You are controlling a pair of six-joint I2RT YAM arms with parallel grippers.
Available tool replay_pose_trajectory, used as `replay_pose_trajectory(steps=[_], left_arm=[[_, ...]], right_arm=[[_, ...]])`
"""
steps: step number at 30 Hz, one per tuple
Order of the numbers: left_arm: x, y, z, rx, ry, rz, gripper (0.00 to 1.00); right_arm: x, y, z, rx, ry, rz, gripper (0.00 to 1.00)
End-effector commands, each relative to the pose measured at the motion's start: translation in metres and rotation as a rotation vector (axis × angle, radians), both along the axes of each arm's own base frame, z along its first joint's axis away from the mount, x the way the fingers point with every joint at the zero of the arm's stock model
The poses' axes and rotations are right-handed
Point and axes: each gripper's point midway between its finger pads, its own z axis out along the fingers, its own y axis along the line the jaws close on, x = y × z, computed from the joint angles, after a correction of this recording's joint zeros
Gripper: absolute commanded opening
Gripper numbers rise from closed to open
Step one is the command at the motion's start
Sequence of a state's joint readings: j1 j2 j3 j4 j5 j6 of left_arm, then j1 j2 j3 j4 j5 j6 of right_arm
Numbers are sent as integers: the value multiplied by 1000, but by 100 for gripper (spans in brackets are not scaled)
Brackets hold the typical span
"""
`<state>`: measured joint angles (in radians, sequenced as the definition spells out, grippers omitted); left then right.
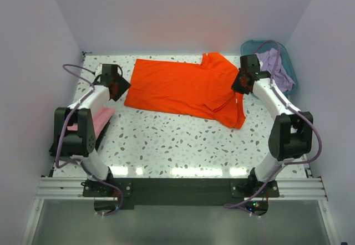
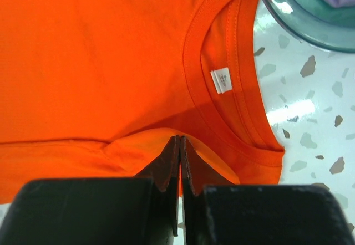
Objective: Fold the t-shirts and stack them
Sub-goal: Fold the tshirt
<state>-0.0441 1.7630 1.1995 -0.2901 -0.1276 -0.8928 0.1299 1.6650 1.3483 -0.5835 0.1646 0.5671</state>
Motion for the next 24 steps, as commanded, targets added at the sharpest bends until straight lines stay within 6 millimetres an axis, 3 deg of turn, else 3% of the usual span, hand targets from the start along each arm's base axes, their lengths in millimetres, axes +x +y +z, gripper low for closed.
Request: replay_pose_trajectory(steps=[1, 6, 16, 24], left_arm=[[-36, 17, 1, 72, 37, 133, 62], [-47, 5, -14, 55, 63, 111, 58], [-37, -5, -41, 34, 86, 88, 53], [-39, -2, -64, 41, 136, 113, 28]], right_arm=[[18, -1, 13, -17, -31, 13, 0], [31, 2, 8, -8, -24, 22, 0], [49, 3, 4, -27, 0, 32, 0], [63, 0, 0, -59, 16, 28, 0]])
